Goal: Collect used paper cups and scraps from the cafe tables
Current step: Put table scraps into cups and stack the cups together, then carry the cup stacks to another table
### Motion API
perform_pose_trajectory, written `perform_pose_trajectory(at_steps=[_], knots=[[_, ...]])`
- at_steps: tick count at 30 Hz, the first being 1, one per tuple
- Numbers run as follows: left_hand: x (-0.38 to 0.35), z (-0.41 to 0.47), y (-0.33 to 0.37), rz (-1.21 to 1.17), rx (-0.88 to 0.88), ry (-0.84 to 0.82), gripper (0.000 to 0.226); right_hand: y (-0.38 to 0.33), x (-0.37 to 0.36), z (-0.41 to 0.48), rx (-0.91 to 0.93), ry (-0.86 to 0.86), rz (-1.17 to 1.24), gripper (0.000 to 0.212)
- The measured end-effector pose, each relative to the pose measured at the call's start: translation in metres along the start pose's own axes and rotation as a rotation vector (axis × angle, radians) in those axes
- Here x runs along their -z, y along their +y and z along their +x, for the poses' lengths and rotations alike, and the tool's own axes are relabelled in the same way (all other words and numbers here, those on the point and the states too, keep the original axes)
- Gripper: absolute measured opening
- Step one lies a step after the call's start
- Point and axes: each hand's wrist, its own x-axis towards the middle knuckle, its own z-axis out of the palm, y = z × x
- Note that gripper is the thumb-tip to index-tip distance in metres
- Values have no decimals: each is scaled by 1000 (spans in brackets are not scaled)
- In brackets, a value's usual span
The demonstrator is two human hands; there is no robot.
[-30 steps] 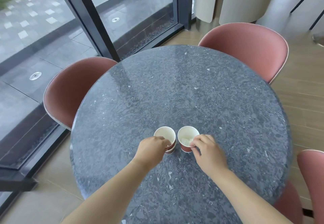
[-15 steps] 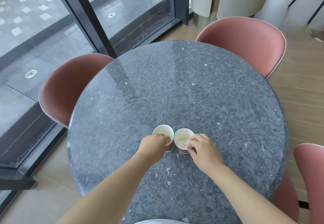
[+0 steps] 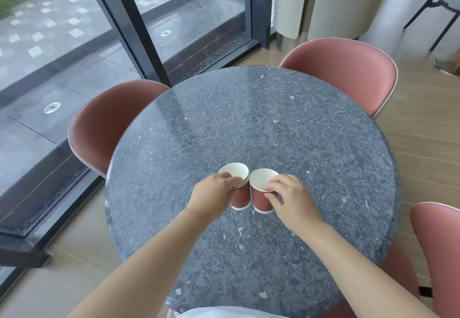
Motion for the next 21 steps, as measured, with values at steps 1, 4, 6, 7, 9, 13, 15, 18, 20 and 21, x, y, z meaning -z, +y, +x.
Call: perform_pose_trajectory(at_steps=[1, 4, 6, 7, 9, 13, 15, 18, 20, 21], knots=[[2, -5, 1, -15, -5, 7, 29, -5, 2, -3, 3, 8, 6, 8], [10, -18, 3, -59, -25, 35, 31, -21, 8, -13, 6, 25, -3, 8], [18, -28, 5, -82, -27, 60, 33, -35, 10, -21, -2, 36, 3, 9], [22, -34, 5, -92, -23, 72, 34, -42, 11, -26, -10, 43, 10, 10], [31, -50, 5, -115, -25, 90, 40, -57, 13, -39, -20, 64, 11, 11], [45, -96, -1, -149, -75, 130, 40, -93, 13, -73, -31, 87, 2, 12], [50, -123, -6, -148, -103, 143, 39, -114, 11, -91, -25, 102, -2, 12], [52, -164, -13, -144, -166, 166, 40, -144, 6, -122, -10, 116, -5, 11], [50, -188, -17, -121, -212, 162, 38, -162, 3, -143, -10, 129, -4, 10], [48, -199, -18, -117, -231, 159, 37, -169, 1, -154, -14, 137, -6, 10]])
